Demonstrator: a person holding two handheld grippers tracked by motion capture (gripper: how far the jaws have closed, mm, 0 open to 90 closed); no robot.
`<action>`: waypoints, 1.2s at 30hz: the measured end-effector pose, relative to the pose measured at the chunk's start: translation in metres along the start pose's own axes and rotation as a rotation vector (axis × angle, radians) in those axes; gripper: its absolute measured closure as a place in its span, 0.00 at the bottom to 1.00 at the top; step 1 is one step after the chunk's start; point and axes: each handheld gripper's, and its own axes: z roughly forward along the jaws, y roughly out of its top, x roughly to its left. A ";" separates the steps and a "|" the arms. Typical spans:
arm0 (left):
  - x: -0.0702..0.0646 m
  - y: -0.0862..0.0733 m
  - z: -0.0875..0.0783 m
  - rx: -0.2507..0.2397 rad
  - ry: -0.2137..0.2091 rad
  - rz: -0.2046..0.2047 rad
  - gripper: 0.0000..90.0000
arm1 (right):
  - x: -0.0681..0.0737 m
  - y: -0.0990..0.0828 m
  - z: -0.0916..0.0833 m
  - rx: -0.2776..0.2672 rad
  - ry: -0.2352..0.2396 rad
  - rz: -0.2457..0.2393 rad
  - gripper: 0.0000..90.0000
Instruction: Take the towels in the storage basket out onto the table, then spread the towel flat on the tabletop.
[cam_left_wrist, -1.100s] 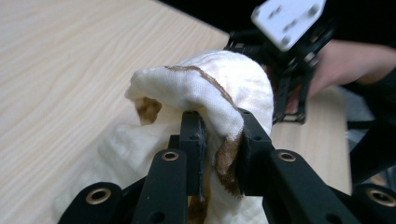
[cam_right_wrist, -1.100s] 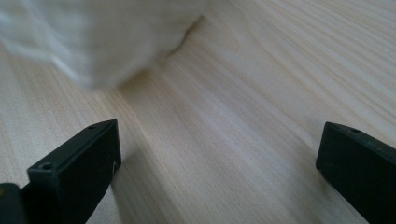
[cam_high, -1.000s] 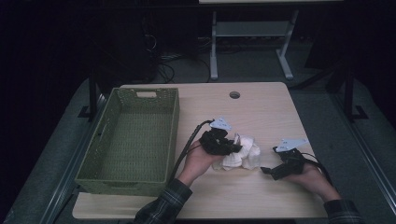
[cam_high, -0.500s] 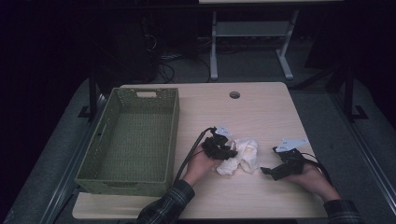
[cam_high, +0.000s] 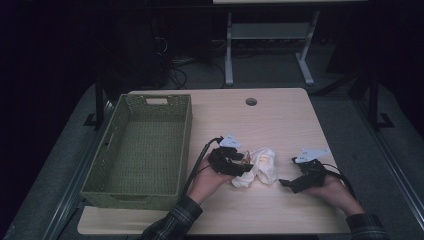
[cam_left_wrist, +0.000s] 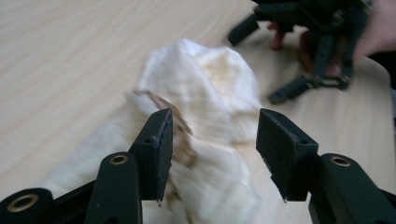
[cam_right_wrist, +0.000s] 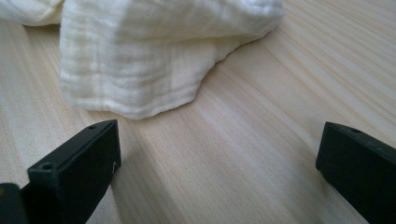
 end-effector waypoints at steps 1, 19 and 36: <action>-0.003 -0.003 0.001 0.004 0.001 0.003 0.51 | 0.000 0.000 0.000 0.000 0.000 0.000 0.00; -0.006 -0.021 0.034 0.121 0.035 0.058 0.66 | 0.002 0.005 -0.001 0.049 -0.005 0.010 0.03; 0.006 -0.012 0.012 0.015 -0.023 -0.022 0.89 | 0.017 0.027 -0.023 -0.093 0.133 -0.015 0.47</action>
